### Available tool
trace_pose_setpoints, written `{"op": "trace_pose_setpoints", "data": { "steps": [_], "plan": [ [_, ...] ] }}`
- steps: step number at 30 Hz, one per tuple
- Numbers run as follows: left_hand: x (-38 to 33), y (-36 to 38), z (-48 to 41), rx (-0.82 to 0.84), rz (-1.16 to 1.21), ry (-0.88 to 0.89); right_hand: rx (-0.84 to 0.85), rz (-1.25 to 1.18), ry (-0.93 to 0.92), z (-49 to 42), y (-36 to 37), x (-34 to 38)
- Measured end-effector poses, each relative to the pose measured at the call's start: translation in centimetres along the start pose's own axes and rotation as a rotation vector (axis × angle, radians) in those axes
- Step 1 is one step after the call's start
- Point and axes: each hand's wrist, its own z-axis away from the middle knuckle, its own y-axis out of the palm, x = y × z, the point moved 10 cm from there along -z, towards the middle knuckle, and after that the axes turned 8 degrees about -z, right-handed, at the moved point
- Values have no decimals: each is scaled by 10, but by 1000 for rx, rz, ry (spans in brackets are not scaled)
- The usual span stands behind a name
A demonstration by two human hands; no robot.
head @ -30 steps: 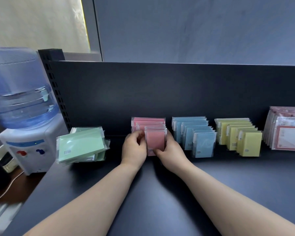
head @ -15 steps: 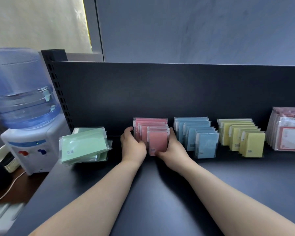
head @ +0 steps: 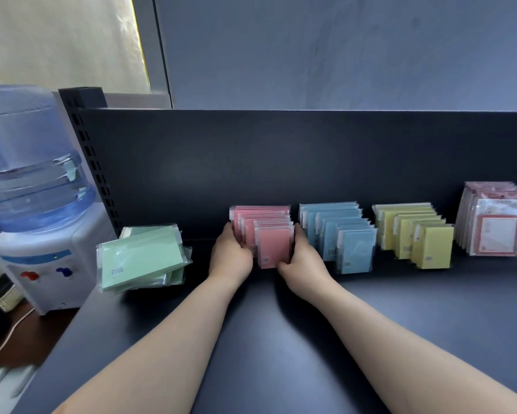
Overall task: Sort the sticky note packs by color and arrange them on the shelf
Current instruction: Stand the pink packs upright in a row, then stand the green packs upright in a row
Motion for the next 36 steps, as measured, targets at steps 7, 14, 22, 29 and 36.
{"op": "trace_pose_setpoints", "data": {
  "steps": [7, 14, 22, 29, 36],
  "plan": [
    [-6, 0, 1, -59, -50, 70, 6, -51, -67, 5, -2, 11],
    [-7, -11, 8, -151, -36, 44, -7, -56, -43, 3, -1, 3],
    [-16, -20, 24, -134, -106, -15, -97, -122, -241, 25, -11, 28],
    [-36, -62, 80, -215, -38, 124, -84, 45, -704, 56, 6, 71],
    [-12, -169, 123, -615, -163, 185, 215, 172, -943, 92, 57, 87]
  ]
}}
